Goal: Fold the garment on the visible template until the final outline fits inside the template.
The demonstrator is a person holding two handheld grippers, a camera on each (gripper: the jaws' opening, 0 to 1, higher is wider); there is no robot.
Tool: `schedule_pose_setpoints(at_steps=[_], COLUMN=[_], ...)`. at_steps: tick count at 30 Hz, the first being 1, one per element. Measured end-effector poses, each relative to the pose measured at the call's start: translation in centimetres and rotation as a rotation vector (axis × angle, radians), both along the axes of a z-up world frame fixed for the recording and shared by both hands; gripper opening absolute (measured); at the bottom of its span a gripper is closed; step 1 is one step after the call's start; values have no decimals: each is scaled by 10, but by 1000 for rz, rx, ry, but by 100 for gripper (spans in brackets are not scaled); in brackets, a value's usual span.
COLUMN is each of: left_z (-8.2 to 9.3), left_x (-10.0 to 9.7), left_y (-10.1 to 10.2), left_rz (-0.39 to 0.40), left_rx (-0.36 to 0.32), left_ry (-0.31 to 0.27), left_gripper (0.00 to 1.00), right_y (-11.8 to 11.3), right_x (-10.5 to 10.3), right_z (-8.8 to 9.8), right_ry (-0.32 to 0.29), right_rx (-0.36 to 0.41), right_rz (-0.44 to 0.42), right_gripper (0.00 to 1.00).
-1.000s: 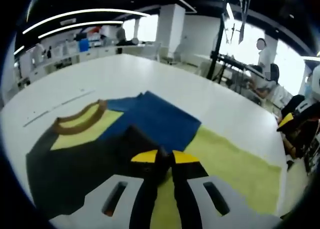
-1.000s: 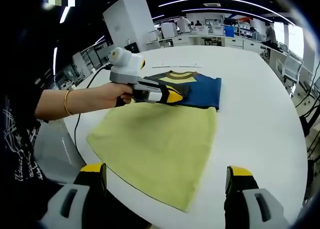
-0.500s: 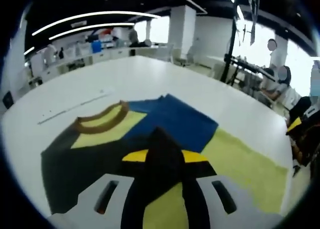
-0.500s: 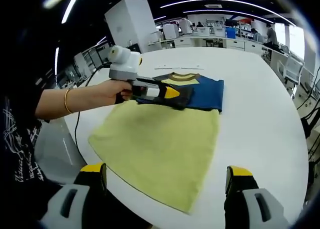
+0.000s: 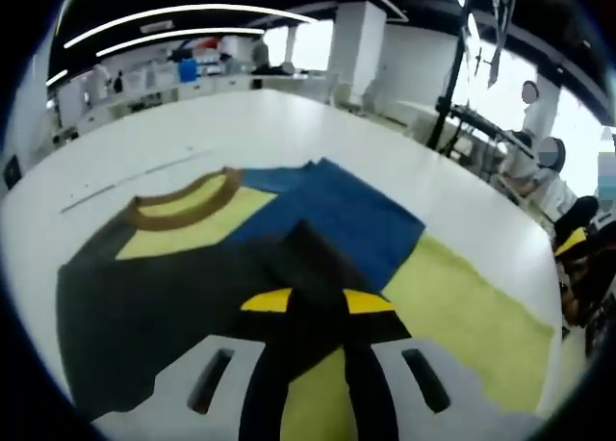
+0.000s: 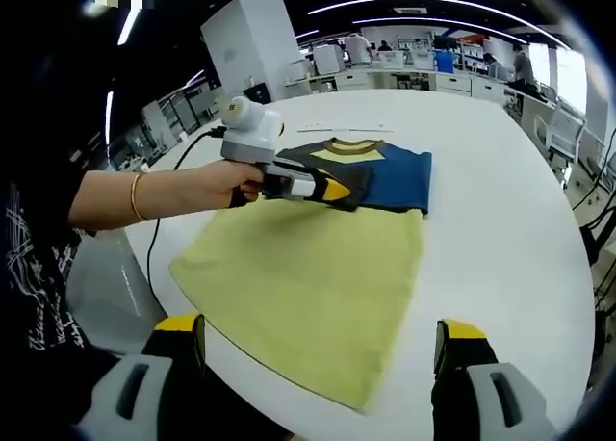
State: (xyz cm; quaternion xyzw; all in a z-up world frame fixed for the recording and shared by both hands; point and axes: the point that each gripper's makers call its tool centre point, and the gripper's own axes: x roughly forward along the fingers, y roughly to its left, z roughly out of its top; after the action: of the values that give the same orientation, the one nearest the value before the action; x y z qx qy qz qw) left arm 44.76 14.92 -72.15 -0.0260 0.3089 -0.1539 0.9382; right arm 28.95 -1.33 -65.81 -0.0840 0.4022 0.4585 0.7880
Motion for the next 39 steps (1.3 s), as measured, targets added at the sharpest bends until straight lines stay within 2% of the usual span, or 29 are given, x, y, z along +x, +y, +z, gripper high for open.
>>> schedule_pose_setpoints(at_steps=[4, 6, 8, 11, 16, 24, 34, 39], left_z=[-1, -1, -1, 1, 9, 28, 27, 28], left_x=[1, 0, 2, 2, 5, 11, 15, 16], left_y=[1, -5, -4, -5, -6, -25, -46, -56], left_rz=[-2, -19, -29, -43, -42, -76, -115, -164], left_rx=[11, -24, 7, 17, -4, -58, -108, -91], left_ry=[1, 12, 3, 5, -12, -51, -39, -59], left_gripper=[6, 0, 0, 0, 0, 0, 0, 7], right_y=[0, -1, -2, -2, -3, -3, -3, -4], right_x=[2, 4, 6, 5, 4, 5, 4, 4], right_z=[2, 3, 3, 3, 2, 3, 2, 2], right_ry=[-10, -13, -16, -16, -13, -18, -15, -14], right_rx=[-7, -10, -9, -10, -16, -15, -17, -18], right_rz=[10, 7, 2, 1, 4, 1, 1, -2], right_gripper=[100, 100, 100, 100, 100, 100, 100, 100])
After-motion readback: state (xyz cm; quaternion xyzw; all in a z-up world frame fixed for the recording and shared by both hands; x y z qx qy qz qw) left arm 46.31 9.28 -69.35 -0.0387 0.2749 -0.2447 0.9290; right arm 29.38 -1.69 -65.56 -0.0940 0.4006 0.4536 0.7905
